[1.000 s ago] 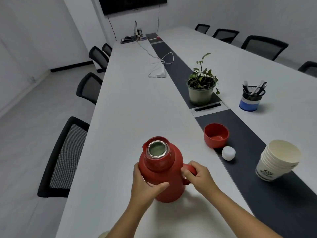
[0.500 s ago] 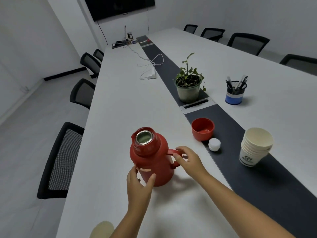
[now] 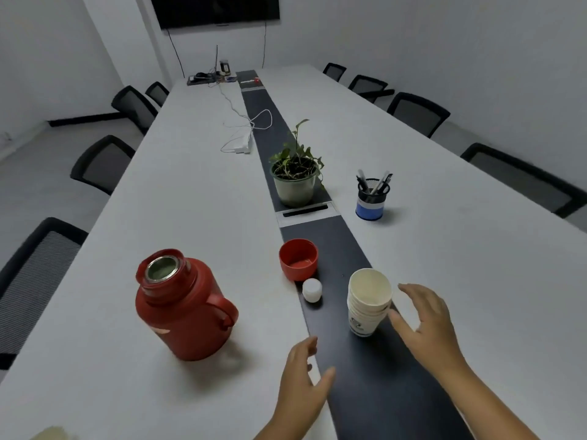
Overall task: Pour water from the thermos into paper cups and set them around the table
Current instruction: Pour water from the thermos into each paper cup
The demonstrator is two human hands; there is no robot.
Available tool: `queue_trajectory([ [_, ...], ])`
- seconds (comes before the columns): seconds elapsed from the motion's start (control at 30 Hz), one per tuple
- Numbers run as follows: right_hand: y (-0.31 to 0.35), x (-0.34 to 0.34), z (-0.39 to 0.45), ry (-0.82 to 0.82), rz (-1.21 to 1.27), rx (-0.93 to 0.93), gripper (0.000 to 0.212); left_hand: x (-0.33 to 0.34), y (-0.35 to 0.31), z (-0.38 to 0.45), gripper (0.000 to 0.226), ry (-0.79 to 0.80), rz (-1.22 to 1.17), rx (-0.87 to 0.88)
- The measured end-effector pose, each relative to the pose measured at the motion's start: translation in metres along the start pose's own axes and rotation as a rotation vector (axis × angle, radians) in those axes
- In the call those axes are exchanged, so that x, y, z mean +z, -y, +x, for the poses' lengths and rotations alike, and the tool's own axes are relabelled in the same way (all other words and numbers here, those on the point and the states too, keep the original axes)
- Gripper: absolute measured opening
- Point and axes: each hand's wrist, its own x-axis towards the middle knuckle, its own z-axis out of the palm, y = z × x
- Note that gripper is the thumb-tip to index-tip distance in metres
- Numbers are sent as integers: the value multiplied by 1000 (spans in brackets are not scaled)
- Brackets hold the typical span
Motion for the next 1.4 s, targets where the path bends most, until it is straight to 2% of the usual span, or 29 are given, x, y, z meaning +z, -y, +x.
queue_trajectory([
  [0.07,-12,0,21,160,-26,-14,56,24,-13,14,56,-16,-48,-60],
  [0.17,-22,3,43,305,-51,-97,56,49,-30,32,67,-33,-82,-126],
  [0.27,-30,1,55,335,-70,-229,52,65,-37,53,76,-39,-61,-124],
  [0.37,-40,-5,63,357,-112,-336,54,76,-45,72,69,-9,-104,-27],
  [0.47,-48,-12,71,396,-107,-397,56,87,-52,86,66,4,-157,-6],
  [0.63,-63,-17,82,332,-18,-381,43,100,-50,101,74,-42,-172,-34],
  [0.77,-67,-16,82,261,135,-312,26,106,-46,103,70,-73,-150,-29],
  [0.87,-67,-15,81,271,192,-304,20,108,-45,103,69,-83,-146,-1],
  [0.93,-66,-15,79,278,185,-316,20,110,-43,102,80,-68,-128,26],
  [1.03,-63,-14,79,323,176,-307,36,110,-42,99,97,-50,-77,-7],
  [1.13,-63,-13,79,332,186,-272,46,111,-41,94,92,-64,-29,2],
  [1.4,-65,-16,73,287,230,-248,41,111,-34,85,77,-108,-70,60],
])
